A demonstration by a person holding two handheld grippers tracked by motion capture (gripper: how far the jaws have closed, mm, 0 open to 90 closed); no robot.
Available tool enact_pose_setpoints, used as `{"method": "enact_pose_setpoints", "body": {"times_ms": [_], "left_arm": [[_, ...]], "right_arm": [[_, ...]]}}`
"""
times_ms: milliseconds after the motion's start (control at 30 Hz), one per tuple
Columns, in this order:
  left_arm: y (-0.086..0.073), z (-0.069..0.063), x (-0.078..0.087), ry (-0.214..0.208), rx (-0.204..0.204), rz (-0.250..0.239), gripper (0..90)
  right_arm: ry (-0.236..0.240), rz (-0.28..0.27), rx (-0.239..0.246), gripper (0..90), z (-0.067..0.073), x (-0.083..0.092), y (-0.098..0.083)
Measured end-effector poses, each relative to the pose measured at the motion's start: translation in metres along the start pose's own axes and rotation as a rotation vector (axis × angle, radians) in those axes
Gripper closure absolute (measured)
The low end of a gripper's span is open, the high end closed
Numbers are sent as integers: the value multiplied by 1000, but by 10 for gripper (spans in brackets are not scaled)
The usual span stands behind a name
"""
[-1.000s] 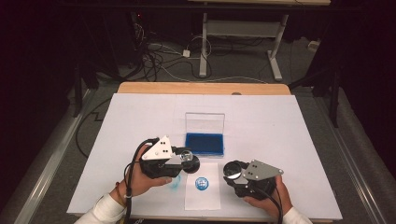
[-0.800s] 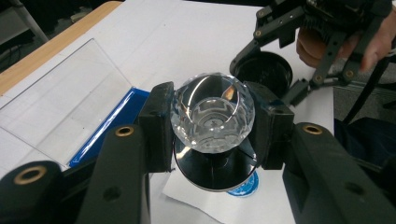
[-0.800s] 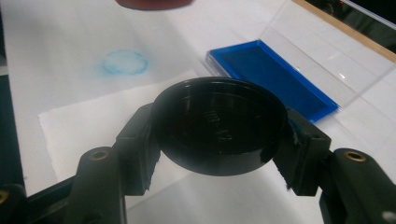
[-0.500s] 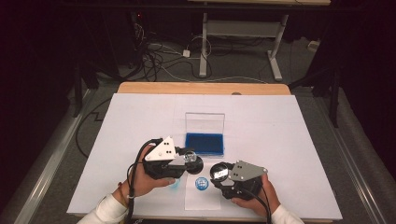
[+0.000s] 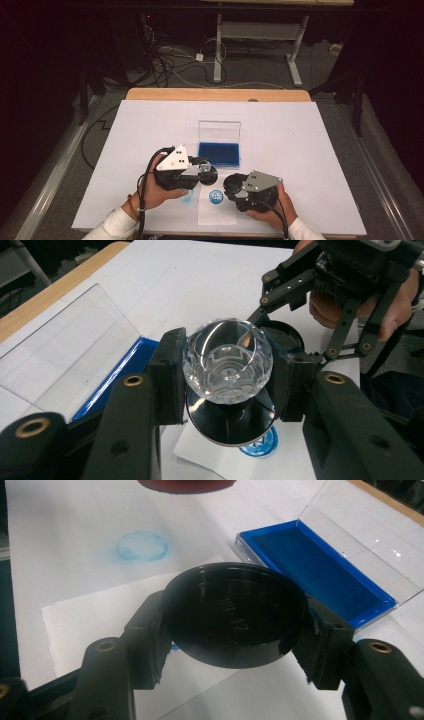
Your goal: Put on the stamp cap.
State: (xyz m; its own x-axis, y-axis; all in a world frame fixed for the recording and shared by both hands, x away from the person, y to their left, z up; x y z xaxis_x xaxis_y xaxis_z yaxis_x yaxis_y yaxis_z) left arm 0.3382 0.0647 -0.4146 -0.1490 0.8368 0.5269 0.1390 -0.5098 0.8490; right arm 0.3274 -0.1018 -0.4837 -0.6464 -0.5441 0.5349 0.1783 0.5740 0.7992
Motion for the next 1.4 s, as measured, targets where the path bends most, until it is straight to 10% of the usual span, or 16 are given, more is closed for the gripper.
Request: {"method": "enact_pose_setpoints", "body": {"times_ms": [1400], "left_arm": [[8, -2, -17, -38, -23, -29, 545]], "right_arm": [[46, -53, -43, 389, 12, -15, 25]]}}
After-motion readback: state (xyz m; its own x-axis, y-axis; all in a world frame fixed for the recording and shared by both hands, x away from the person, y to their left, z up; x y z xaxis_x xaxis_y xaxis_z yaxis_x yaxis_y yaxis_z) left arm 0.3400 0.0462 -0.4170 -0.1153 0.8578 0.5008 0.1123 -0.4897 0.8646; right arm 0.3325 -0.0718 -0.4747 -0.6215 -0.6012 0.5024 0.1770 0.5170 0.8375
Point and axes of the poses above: each handheld gripper's, and its own axes: x roughly backward along the jaws, y roughly out of its top, z roughly to its left, the point moved 7 cm from there along -x, roughly forward along the jaws, and after that the axes turned 11 degrees about -y, right-handed, at the moved point
